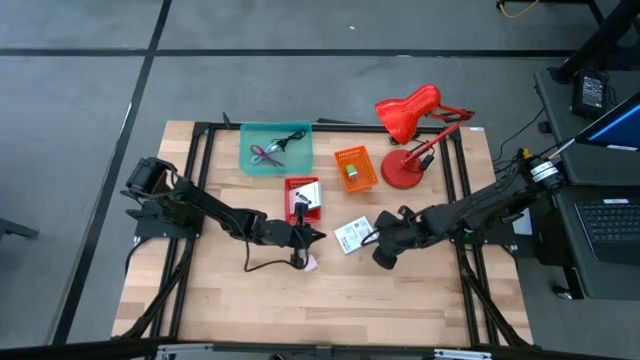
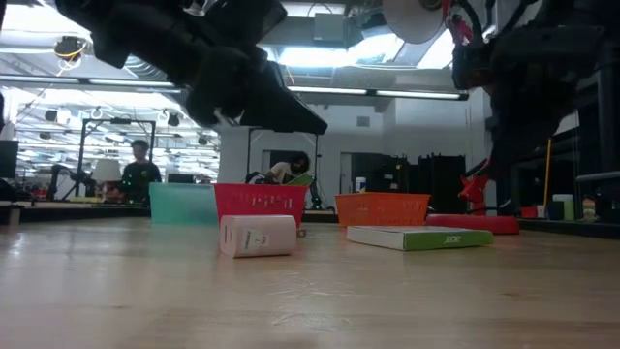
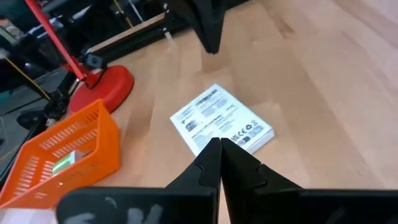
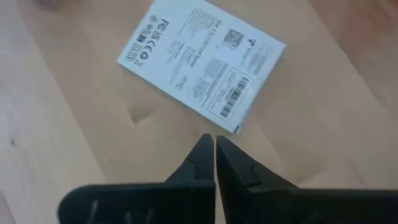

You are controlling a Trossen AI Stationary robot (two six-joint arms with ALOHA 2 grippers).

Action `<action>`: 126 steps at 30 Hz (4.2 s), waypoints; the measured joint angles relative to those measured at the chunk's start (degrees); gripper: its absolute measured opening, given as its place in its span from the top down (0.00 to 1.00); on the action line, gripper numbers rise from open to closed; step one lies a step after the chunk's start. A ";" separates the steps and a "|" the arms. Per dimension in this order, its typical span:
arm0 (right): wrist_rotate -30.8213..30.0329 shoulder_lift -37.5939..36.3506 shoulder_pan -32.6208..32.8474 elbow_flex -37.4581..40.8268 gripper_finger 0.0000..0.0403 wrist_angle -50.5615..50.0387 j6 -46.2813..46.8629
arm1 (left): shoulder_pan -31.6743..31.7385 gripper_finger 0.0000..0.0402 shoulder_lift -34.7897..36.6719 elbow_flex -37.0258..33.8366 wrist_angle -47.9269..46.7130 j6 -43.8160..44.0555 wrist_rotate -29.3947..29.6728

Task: Pick and place items into bin
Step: Put the card reader box into the red bin

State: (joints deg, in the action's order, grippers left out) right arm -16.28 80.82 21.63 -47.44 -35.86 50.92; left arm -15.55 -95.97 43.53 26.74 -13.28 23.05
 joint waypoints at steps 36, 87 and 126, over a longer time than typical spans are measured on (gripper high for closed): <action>-0.96 8.87 -3.36 -0.02 1.00 4.53 -1.05 | 0.02 0.99 -0.09 1.11 -4.06 -5.52 0.00; 1.53 12.83 -3.41 -0.04 1.00 5.75 -0.18 | -1.44 0.60 -0.04 1.11 -4.31 -24.45 2.76; 4.59 12.88 -5.14 0.00 1.00 8.13 -0.35 | 3.57 0.57 -10.65 10.59 -19.46 -39.46 -0.71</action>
State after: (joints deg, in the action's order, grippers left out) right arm -11.68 93.70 16.49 -47.44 -27.73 50.57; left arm -11.99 -106.61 54.11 7.28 -52.74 22.34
